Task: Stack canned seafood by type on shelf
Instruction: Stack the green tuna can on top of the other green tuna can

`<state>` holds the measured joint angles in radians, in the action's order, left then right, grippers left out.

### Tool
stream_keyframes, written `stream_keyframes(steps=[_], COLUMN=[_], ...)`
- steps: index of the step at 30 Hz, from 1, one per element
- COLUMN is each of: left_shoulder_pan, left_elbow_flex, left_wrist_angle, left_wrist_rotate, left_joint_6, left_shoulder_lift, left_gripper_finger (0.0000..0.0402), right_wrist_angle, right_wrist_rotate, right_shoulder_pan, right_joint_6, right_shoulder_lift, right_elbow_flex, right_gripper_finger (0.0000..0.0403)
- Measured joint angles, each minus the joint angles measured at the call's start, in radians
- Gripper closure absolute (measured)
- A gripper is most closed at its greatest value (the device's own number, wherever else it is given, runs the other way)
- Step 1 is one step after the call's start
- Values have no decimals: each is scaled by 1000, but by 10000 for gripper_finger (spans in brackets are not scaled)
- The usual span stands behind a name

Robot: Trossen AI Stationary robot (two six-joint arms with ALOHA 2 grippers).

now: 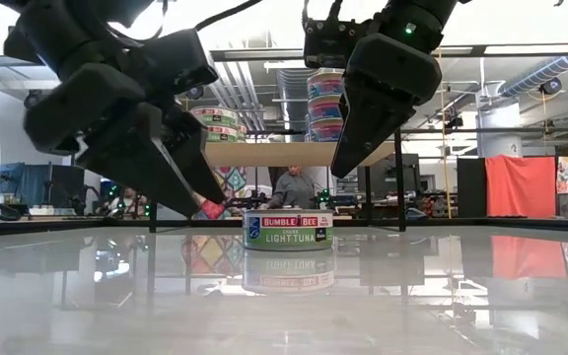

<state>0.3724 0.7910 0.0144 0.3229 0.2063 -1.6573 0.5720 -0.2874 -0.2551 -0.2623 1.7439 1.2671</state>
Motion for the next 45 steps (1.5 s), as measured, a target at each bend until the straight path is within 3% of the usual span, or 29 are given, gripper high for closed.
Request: stream_keyframes(steps=[8,12,27,36,40,45], left_shoulder_pan=[-68,-94,-142,-143,-143,-143], left_elbow_flex=[-5,-31,-37,-36,-36,-36], left_wrist_angle=[-71,-170,-358,-419,-424,-449], left_wrist_rotate=[-4,-53,-83,-134,-143,-168], left_joint_6=[-55,-66,-119,-142,-140,-140], left_shoulder_lift=[-20,-60,-171,-204,-204,-204], left_gripper_finger=[3,2,2,1,1,1], right_wrist_angle=[2,-2,-147,-122,-66,-163], right_wrist_rotate=[62,62,91,68,-12,-51], right_shoulder_pan=[-19,-24,-21,-22,-21,-18], right_joint_6=[46,22,45,80,67,56], right_shoulder_lift=[0,8,103,99,70,73], right_elbow_flex=[-11,-42,-98,-92,-94,-98], right_gripper_finger=[35,35,35,35,35,35])
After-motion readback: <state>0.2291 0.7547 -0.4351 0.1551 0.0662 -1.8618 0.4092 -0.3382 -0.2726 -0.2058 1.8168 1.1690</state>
